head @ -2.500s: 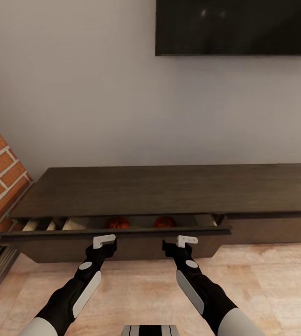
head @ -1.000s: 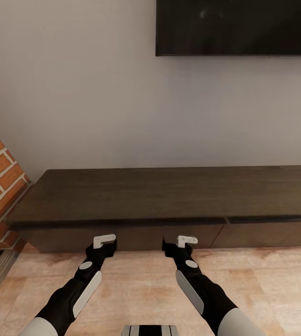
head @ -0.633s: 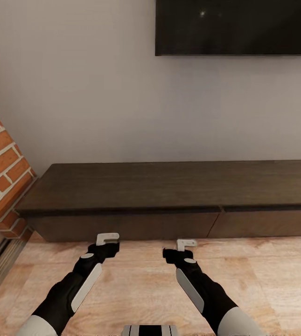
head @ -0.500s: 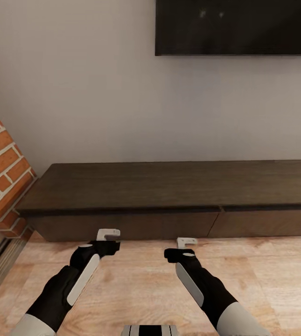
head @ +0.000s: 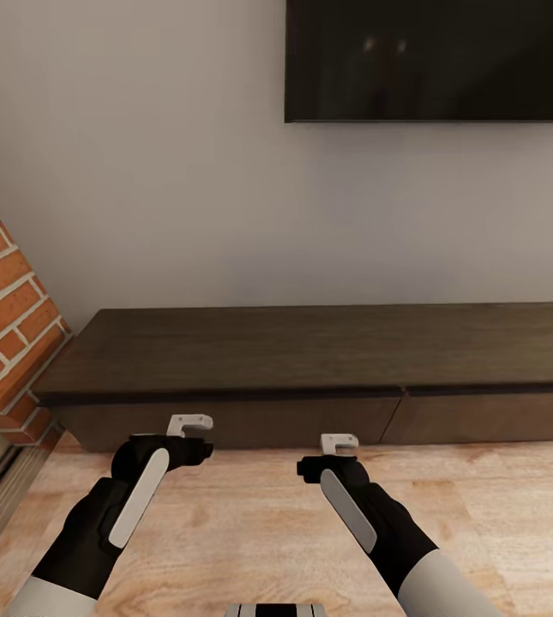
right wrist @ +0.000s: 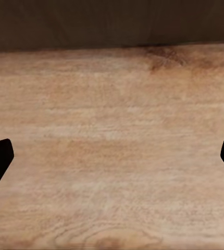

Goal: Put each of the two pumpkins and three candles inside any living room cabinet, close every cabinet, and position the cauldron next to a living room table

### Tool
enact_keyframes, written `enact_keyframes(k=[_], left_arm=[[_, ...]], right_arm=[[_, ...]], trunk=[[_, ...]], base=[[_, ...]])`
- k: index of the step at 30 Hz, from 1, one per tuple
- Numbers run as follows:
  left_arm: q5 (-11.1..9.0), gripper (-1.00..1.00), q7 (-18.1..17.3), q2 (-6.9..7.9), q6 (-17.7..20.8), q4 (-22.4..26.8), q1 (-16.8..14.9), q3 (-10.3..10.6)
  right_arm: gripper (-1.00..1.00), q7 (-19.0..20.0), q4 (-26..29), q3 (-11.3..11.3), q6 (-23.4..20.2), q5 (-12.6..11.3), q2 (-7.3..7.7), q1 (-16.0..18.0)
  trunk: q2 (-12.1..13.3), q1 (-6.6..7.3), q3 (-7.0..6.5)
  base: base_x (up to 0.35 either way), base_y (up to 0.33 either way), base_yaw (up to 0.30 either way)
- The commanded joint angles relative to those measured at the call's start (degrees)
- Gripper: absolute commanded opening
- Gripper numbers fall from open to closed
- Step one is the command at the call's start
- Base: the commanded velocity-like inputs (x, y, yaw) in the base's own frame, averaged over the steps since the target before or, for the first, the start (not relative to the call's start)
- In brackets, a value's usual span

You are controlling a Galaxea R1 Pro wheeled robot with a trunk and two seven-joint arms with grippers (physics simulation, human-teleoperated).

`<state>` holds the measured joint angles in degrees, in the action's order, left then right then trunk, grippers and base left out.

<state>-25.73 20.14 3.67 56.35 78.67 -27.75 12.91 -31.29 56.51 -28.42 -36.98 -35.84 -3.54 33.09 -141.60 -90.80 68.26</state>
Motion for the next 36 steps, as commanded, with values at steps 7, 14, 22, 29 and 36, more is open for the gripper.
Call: enact_keyframes(k=[7, 14, 22, 29, 36], left_arm=[[-0.7, 1.0, 0.6, -0.06, 0.24, -1.48, -0.06, 0.23], [-0.73, 1.0, 0.69, -0.1, 0.25, -1.75, -0.05, 0.22], [-0.54, 1.0, 2.32, -2.27, 0.02, -6.73, -1.1, 0.45], [-0.66, 1.0, 8.9, -5.35, -0.2, -18.68, -3.53, -2.68], [-0.36, 1.0, 9.37, -5.23, -2.13, -27.66, -3.65, -7.24]], right_arm=[[1.0, -0.6, 0.15, -0.14, -1.09, -0.63, 0.02, 0.05], [1.0, -0.61, 0.68, -0.17, -1.6, -0.56, -0.04, 0.05], [1.0, -0.53, 3.78, -0.17, -5.82, -0.66, 0.0, 0.05], [1.0, -0.53, 4.19, 5.87, -8.17, -0.69, 0.34, 0.05], [1.0, 0.05, 4.16, 13.1, -10.82, -0.77, 0.6, -0.4]], trunk=[[2.8, 1.55, -1.21], [5.61, 3.09, -2.47], [8.82, 4.85, -3.91], [11.63, 6.39, -5.16], [14.43, 7.92, -6.42]], base=[[0.0, 0.0, 0.0], [0.0, 0.0, 0.0], [0.0, 0.0, 0.0], [0.0, 0.0, 0.0], [0.0, 0.0, 0.0]])
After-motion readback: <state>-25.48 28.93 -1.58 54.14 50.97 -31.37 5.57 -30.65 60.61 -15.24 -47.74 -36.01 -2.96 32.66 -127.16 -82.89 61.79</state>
